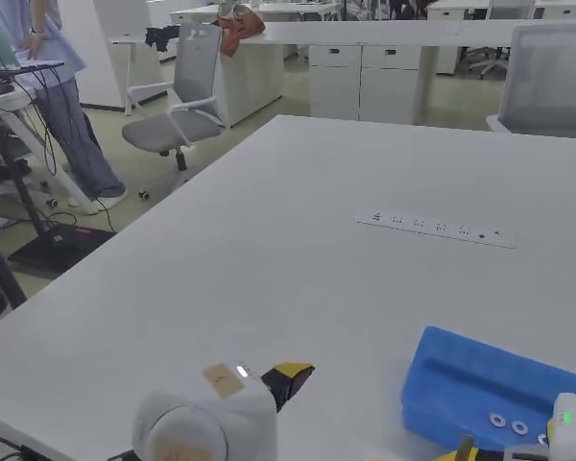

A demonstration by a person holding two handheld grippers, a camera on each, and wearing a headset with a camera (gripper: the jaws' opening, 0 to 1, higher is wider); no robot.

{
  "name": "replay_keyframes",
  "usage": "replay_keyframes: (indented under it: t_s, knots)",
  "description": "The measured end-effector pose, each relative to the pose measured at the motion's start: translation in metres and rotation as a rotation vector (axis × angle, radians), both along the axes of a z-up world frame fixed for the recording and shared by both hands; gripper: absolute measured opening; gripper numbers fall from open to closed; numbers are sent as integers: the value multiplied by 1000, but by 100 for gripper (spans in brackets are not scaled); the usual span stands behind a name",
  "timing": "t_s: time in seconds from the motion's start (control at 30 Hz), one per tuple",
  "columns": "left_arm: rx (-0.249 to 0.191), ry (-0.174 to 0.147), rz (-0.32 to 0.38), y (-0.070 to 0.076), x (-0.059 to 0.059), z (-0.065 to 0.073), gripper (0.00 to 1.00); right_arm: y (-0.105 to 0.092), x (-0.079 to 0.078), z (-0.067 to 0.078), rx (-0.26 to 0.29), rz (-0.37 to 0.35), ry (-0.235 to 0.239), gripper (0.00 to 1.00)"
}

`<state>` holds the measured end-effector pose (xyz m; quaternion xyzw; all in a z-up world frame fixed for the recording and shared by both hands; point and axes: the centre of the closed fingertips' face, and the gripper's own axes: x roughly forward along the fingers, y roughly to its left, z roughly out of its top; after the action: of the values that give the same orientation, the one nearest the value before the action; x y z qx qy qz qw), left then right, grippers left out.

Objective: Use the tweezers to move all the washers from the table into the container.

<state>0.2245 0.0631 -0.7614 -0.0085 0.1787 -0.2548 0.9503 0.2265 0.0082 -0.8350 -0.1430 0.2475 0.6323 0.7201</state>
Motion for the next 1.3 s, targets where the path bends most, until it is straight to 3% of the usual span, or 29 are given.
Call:
replay_keyframes:
  t_s: [0.13,0.37,0.8,1.3]
  knots:
    - [0,0,-1,0,0,0,79,-3,2,7,37,-39,28,3]
    - [-2,2,-1,0,0,0,79,-5,8,28,99,-80,33,3]
    - [2,2,-1,0,0,0,78,-10,30,61,160,-138,-11,3]
    - [2,1,2,1,0,0,78,-12,65,75,180,-187,-31,3]
